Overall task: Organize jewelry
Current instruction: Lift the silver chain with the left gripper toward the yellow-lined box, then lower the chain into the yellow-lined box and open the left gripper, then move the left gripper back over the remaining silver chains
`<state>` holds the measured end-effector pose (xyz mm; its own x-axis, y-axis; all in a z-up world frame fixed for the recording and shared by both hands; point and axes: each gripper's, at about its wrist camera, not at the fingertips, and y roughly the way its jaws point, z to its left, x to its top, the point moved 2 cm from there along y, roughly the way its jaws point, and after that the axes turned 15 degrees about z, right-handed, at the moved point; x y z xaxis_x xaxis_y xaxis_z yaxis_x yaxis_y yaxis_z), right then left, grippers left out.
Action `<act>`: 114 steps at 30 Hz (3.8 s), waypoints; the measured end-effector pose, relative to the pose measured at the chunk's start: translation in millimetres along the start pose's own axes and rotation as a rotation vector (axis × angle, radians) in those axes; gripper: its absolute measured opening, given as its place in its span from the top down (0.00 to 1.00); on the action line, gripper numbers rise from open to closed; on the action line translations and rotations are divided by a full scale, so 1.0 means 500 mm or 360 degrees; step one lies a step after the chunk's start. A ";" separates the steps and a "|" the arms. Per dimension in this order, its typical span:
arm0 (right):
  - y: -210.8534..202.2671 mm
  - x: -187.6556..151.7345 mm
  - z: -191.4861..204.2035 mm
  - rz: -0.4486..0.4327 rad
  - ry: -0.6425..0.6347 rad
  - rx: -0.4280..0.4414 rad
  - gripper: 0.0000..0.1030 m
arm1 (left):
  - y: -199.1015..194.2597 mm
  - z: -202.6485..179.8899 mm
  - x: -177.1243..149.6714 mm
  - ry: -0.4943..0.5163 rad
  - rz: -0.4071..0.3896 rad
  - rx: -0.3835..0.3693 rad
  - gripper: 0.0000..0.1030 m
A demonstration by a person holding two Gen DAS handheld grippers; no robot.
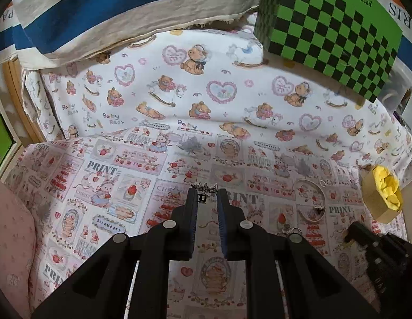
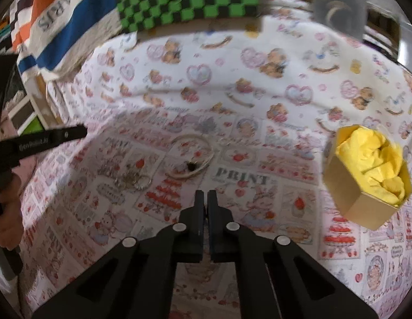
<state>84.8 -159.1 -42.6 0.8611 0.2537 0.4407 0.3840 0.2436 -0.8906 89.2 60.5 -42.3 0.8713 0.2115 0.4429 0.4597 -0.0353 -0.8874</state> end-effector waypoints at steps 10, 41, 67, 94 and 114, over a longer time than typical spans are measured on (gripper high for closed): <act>-0.106 0.016 -0.075 -0.0246 0.0149 0.0086 0.98 | -0.033 -0.006 -0.005 0.0006 -0.0095 0.0000 0.87; -0.237 -0.001 -0.403 -0.0543 0.0835 0.0358 0.98 | -0.049 -0.531 0.074 0.0671 0.0040 -0.0677 0.87; -0.181 -0.008 -0.444 -0.0440 0.0983 0.0316 0.71 | -0.107 -0.460 0.085 0.0635 -0.0311 -0.0606 0.31; -0.143 0.020 -0.284 -0.0341 0.0577 0.0175 0.38 | -0.029 -0.072 0.073 0.0134 0.0017 -0.0088 0.09; -0.068 0.026 -0.240 -0.0152 0.0473 0.0019 0.34 | 0.051 -0.114 0.022 0.0235 0.0493 -0.0418 0.83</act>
<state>123.1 -276.4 -20.2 0.8816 -0.0552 0.4687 0.4655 0.2644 -0.8446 120.6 6.3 -52.8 0.9815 0.0103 0.1913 0.1841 -0.3267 -0.9270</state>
